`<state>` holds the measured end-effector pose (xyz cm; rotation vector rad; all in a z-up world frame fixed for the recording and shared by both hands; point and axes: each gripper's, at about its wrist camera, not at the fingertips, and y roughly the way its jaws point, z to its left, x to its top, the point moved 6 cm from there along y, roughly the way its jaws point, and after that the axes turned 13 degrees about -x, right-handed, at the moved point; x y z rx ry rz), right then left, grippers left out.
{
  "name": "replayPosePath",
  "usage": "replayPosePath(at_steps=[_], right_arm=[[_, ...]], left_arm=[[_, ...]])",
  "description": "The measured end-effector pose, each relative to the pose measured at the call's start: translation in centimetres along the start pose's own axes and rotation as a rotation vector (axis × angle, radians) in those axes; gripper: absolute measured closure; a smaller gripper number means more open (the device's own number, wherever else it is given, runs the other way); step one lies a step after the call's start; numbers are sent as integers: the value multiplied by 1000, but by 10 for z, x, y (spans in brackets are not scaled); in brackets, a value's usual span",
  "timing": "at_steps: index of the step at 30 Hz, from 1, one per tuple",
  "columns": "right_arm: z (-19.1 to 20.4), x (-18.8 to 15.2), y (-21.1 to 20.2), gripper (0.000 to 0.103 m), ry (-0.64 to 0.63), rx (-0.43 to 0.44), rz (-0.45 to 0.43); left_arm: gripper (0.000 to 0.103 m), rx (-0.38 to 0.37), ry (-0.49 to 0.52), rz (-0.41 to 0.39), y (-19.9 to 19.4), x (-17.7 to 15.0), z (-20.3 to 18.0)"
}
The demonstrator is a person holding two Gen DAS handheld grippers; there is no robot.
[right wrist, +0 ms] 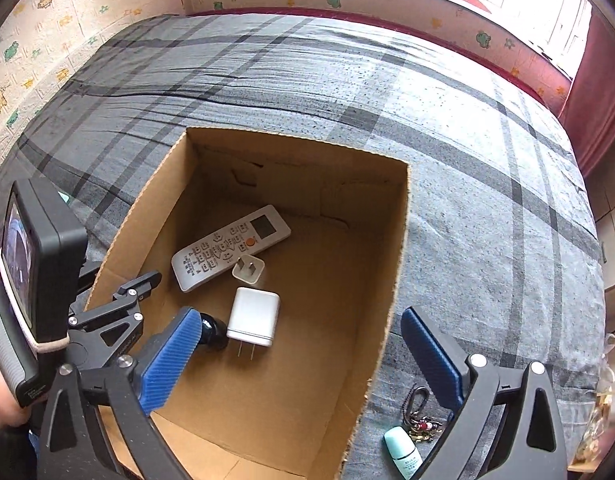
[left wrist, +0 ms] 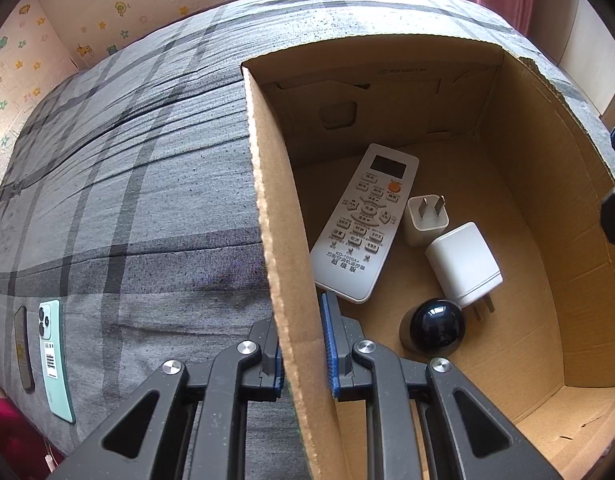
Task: Organize rigid objects
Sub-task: 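Move the right gripper back to the blue key fob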
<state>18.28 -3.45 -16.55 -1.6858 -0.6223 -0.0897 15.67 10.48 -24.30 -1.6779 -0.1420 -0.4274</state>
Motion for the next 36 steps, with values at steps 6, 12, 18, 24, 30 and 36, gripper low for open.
replayPosePath(at_steps=[6, 12, 18, 24, 30, 36], right_arm=[[-37, -9, -13, 0, 68, -31, -19], [-81, -26, -16, 0, 156, -73, -9], [-120, -49, -8, 0, 231, -122, 25], [-149, -76, 12, 0, 302, -169, 67], [-168, -101, 39, 0, 384, -188, 122], [-175, -124, 63, 0, 451, -184, 177]], left_arm=[[85, 4, 3, 2, 0, 0, 0], [85, 4, -1, 1, -1, 0, -1], [85, 4, -1, 1, -1, 0, -1], [85, 5, 0, -2, -2, 0, -1], [85, 13, 4, 1, -1, 0, -3], [85, 14, 4, 2, -2, 0, -3]])
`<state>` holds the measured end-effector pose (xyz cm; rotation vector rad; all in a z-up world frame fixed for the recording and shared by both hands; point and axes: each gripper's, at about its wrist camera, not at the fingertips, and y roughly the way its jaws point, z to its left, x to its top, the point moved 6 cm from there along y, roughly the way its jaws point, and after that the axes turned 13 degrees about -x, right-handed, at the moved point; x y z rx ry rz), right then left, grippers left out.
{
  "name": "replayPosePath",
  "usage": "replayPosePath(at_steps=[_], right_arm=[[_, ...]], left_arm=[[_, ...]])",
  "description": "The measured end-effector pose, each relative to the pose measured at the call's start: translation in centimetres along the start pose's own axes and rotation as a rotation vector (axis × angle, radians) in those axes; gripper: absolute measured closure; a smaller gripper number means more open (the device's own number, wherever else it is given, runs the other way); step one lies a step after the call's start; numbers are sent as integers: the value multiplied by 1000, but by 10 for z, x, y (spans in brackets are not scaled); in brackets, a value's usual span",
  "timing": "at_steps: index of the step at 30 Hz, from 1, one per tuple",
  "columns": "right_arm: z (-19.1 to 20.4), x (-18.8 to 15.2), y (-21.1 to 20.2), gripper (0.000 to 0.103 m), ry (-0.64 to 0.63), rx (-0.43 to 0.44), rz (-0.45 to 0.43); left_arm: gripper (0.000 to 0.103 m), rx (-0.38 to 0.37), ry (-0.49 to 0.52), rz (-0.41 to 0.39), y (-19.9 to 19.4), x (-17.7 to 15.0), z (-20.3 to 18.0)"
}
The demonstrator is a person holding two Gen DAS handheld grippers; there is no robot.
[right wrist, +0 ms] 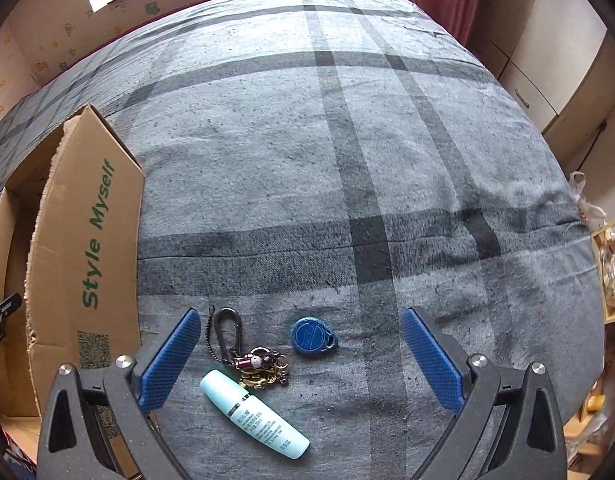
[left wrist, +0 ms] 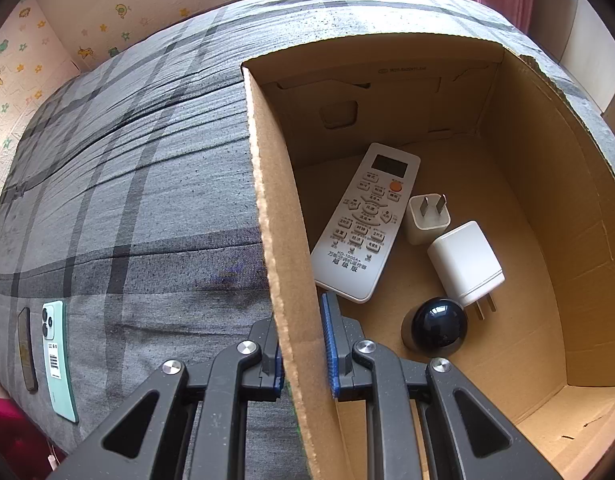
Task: Organize rigid objects
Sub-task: 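Move the right gripper back to the blue key fob, then close the right gripper on the blue key fob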
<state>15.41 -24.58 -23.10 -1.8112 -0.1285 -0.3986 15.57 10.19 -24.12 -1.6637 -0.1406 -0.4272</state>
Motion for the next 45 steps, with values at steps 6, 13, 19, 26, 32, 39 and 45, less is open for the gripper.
replayPosePath(at_steps=[6, 13, 19, 26, 32, 39, 45], right_arm=[[-8, -11, 25, 0, 45, -22, 48], [-8, -22, 47, 0, 64, -50, 95], [-8, -26, 61, 1, 73, -59, 115], [-3, -26, 59, 25, 70, -78, 100], [-2, -28, 52, 68, 74, -57, 84], [-6, -36, 45, 68, 58, -49, 61], [-6, -34, 28, 68, 53, -46, 41]], left_arm=[[85, 13, 12, 2, 0, 0, -2], [85, 10, 8, 1, -2, -1, -2], [85, 13, 10, 3, -1, 1, -1], [85, 10, 2, 1, -1, 1, 0], [85, 9, 0, 0, -1, 0, 1], [85, 13, -1, 0, -1, 0, 1], [85, 15, 0, 2, -1, 0, 1]])
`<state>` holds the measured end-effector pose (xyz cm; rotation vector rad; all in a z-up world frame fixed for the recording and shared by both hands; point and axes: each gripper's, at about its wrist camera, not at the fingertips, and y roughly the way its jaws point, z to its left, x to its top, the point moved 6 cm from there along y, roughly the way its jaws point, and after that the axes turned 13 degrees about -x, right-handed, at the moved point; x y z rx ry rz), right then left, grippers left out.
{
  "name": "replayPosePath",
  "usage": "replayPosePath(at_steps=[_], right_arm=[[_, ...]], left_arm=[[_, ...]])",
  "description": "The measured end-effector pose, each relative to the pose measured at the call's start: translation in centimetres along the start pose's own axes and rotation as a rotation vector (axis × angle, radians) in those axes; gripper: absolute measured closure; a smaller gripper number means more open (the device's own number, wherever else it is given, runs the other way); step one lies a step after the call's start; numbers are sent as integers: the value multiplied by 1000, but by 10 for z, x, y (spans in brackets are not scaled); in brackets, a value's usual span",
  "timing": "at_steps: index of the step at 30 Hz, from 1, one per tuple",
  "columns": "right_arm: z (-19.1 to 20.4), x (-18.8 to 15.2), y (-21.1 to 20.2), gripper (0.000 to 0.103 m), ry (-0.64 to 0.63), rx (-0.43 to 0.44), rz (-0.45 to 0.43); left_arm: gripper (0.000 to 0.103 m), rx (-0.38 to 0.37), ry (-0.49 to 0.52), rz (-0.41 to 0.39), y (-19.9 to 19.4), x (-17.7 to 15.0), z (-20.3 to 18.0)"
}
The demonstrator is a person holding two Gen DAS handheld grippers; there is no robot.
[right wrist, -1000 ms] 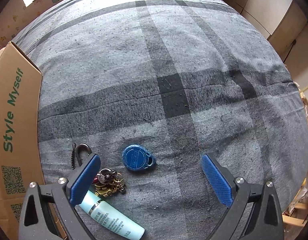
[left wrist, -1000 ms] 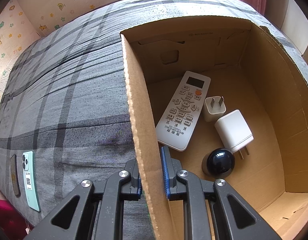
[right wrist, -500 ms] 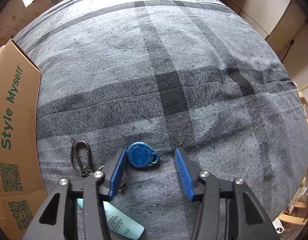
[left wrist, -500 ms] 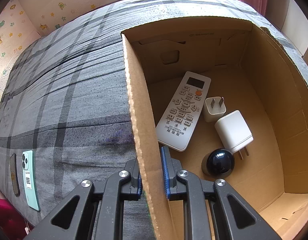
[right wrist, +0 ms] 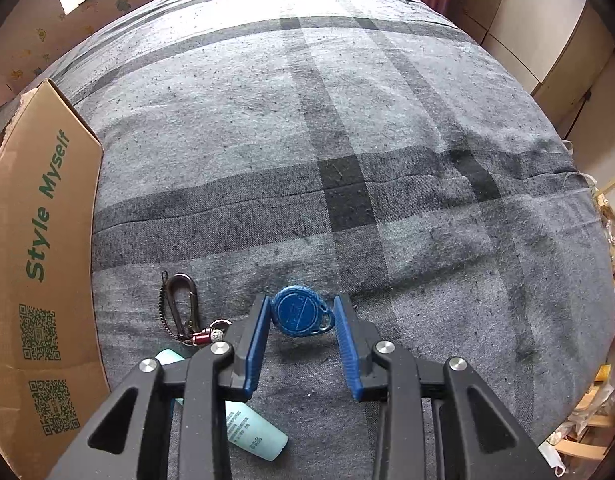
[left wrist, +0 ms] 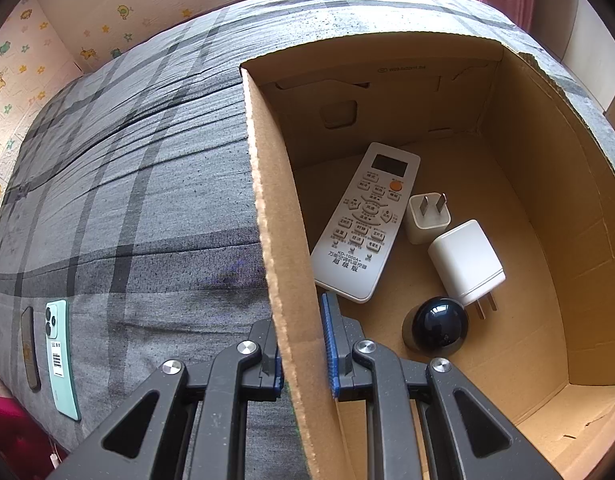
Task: Organize rigid objects
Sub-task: 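Close the right gripper on the blue key fob, then lift and carry the key fob with the right gripper over the box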
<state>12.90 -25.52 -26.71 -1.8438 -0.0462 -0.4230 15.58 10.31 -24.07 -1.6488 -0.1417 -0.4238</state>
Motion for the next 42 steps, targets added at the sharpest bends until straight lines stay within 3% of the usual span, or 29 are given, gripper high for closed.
replayPosePath(at_steps=[20, 42], right_arm=[[28, 29, -89, 68, -118, 25, -175], [127, 19, -164, 68, -347, 185, -304]], left_arm=[[85, 0, -2, -2, 0, 0, -2], [85, -3, -5, -3, 0, 0, -3]])
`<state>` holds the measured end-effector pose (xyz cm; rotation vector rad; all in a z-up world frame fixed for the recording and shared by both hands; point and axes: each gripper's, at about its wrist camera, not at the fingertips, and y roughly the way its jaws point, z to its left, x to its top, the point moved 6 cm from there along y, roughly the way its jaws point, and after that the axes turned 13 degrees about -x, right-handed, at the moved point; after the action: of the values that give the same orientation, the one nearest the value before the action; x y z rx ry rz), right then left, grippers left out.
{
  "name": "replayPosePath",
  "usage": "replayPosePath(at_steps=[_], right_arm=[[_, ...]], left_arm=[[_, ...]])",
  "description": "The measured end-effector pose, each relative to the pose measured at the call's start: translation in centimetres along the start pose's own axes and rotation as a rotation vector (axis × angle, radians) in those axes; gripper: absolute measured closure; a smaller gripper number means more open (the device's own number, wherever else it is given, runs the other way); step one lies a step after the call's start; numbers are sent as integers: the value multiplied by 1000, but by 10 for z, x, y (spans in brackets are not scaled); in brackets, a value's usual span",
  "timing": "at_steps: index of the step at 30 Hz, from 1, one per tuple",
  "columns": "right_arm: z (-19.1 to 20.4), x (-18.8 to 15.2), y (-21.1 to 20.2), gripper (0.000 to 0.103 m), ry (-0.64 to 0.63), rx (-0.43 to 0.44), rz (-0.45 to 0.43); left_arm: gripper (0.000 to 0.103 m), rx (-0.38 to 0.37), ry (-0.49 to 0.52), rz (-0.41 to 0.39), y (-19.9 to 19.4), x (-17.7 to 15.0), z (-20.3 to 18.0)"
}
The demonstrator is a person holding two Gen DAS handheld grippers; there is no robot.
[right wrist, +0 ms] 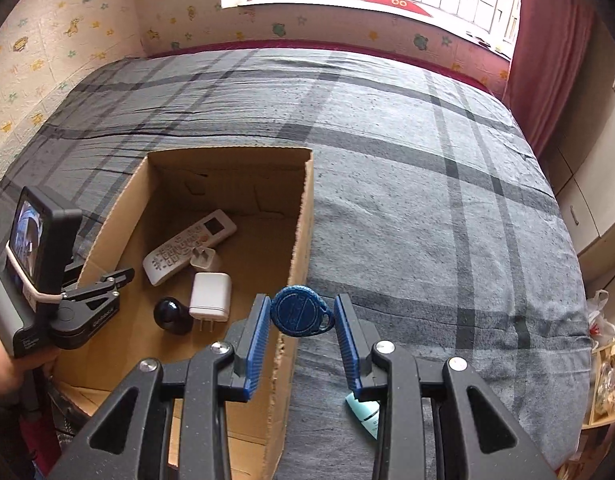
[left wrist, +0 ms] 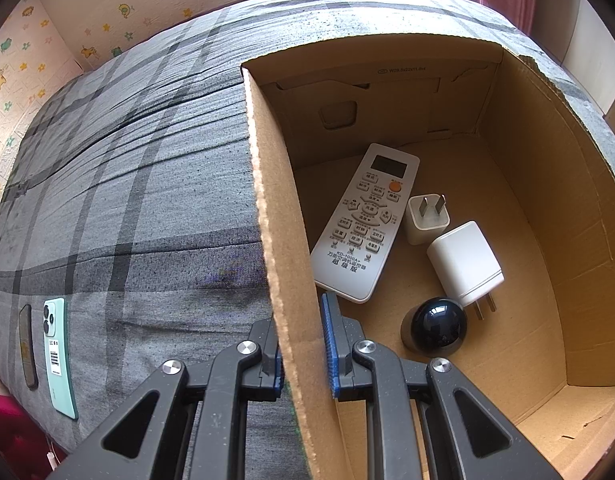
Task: Organize rigid objects
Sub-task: 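Lift and carry the key fob with the right gripper over the box, then open the right gripper to drop the key fob in the box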
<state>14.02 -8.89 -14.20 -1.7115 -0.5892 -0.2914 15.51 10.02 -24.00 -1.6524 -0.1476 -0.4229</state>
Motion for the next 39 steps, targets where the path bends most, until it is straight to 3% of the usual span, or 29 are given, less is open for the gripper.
replayPosePath(at_steps=[10, 22, 33, 39], right_arm=[[52, -7, 4, 68, -95, 67, 21], [106, -8, 31, 68, -175, 127, 114], [128, -27, 67, 68, -190, 172, 267], [129, -30, 77, 68, -187, 162, 296]], left_arm=[[85, -1, 1, 1, 0, 0, 0], [85, -5, -2, 0, -1, 0, 1], [85, -6, -3, 0, 0, 0, 2], [85, -5, -2, 0, 0, 0, 1]])
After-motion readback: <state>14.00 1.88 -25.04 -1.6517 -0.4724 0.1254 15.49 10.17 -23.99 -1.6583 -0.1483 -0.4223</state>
